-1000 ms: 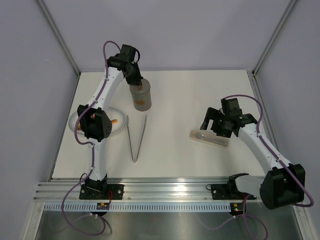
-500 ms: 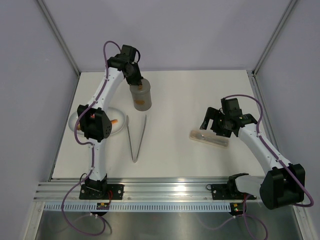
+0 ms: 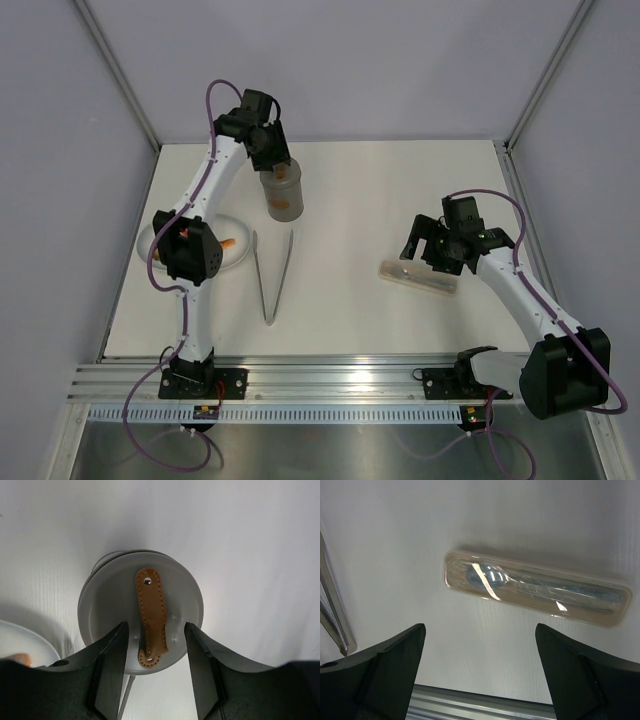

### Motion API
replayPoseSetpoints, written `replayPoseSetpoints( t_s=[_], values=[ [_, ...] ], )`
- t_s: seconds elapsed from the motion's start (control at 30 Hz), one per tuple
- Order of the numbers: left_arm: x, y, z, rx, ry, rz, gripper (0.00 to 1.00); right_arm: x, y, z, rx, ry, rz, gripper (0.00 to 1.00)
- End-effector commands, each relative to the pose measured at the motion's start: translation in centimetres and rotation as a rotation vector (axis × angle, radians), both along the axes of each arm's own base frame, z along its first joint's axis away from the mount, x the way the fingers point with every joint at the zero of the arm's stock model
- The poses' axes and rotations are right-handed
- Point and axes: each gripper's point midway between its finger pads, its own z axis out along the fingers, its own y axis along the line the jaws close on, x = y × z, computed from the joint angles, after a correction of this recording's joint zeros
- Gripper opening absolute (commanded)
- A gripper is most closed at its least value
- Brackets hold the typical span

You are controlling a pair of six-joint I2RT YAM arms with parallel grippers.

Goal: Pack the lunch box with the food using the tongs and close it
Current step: Close the box lid on the packing box.

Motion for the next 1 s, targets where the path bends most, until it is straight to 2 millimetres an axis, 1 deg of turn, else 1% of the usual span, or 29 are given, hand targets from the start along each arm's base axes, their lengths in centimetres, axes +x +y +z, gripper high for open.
replayPoseSetpoints(
  t_s=[0.0, 0.07, 0.17, 0.2, 0.3, 0.37, 0.47, 0.53, 0.6, 0.67, 0.73, 0.77, 0.8, 0.9, 0.97],
  values=[
    [-0.5, 0.8, 2.5, 0.065, -0.070, 0.009, 0.52, 0.2, -0.1, 0.8, 0.002, -0.036, -0.009, 0.99],
    [-0.6, 0.7, 3.8, 0.085, -0.111, 0.004, 0.52, 0.2, -0.1, 0.8, 0.002, -0.034, -0.009, 0.99],
    [-0.5, 1.0, 5.1, 0.132, -0.164, 0.016, 0.53, 0.2, -0.2, 0.8, 0.002, -0.034, -0.010, 0.99],
    [-0.4, 1.0, 6.0, 0.150, -0.190, 0.026, 0.54, 0.2, -0.2, 0.8, 0.001, -0.033, -0.011, 0.99],
    [-0.2, 1.0, 7.3, 0.185, -0.231, 0.025, 0.56, 0.2, -0.2, 0.7, 0.001, -0.031, -0.012, 0.99],
    [-0.2, 1.0, 7.8, 0.191, -0.242, 0.028, 0.56, 0.2, -0.2, 0.8, 0.001, -0.033, -0.012, 0.99],
    [0.0, 1.1, 7.5, 0.200, -0.240, 0.035, 0.56, 0.3, -0.2, 0.9, 0.002, -0.036, -0.010, 0.99],
    [0.1, 1.3, 6.8, 0.216, -0.226, 0.044, 0.56, 0.2, -0.2, 0.8, 0.001, -0.034, -0.011, 0.99],
    [0.3, 1.2, 5.4, 0.223, -0.201, 0.040, 0.56, 0.1, -0.2, 0.7, -0.001, -0.032, -0.010, 0.99],
    [0.6, 1.1, 3.2, 0.233, -0.160, 0.038, 0.56, 0.1, -0.2, 0.6, -0.001, -0.030, -0.010, 0.99],
    [0.7, 0.9, 1.5, 0.238, -0.124, 0.031, 0.56, 0.1, -0.3, 0.6, -0.001, -0.030, -0.012, 0.99],
    [0.8, 0.7, 0.2, 0.242, -0.097, 0.022, 0.55, 0.0, -0.3, 0.6, -0.004, -0.029, -0.012, 0.99],
    [0.7, 0.3, -0.6, 0.232, -0.078, 0.010, 0.55, 0.0, -0.3, 0.6, -0.005, -0.030, -0.009, 0.99],
    [0.5, -0.2, -2.3, 0.225, -0.033, -0.010, 0.54, -0.1, -0.4, 0.6, -0.009, -0.031, -0.010, 0.99],
    [0.3, 0.0, -2.3, 0.228, -0.024, -0.010, 0.54, -0.1, -0.4, 0.7, -0.009, -0.031, -0.010, 0.99]
  ],
)
